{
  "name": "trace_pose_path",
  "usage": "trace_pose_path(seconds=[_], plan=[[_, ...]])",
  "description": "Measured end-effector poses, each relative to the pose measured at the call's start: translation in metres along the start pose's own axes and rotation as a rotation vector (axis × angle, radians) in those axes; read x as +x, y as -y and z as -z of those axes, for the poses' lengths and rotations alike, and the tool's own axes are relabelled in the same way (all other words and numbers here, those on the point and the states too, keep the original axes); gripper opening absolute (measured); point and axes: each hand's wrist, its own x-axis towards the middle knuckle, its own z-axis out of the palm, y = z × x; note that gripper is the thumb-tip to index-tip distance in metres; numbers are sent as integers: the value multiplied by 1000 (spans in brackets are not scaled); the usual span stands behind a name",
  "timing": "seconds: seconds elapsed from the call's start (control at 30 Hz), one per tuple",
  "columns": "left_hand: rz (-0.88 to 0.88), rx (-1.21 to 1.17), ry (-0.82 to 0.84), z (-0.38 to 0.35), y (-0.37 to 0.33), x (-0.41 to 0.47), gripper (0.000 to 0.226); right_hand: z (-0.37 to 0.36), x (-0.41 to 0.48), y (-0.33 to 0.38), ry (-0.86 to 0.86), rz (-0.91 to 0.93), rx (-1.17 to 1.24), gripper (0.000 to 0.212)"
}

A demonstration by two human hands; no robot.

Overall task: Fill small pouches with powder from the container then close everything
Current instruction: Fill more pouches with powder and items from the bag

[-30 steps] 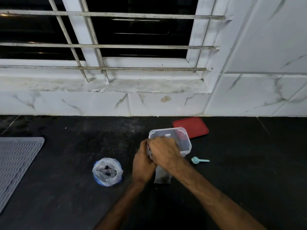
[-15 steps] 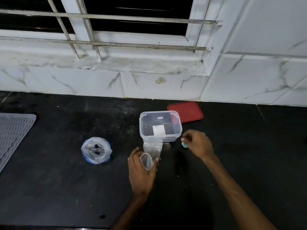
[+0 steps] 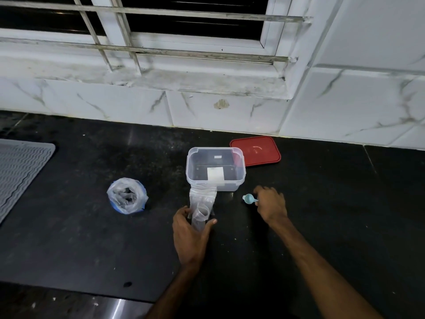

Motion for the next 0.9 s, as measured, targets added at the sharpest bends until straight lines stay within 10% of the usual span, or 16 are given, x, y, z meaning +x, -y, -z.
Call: trace_pose_path(seconds=[0.53,0.9], plan=[[-224,94,105,8,-12,6,88,68,-12,-16,79,15,306,10],[-71,-82,-426,100,12,108,37,100,-38,161,31,452,576,5]])
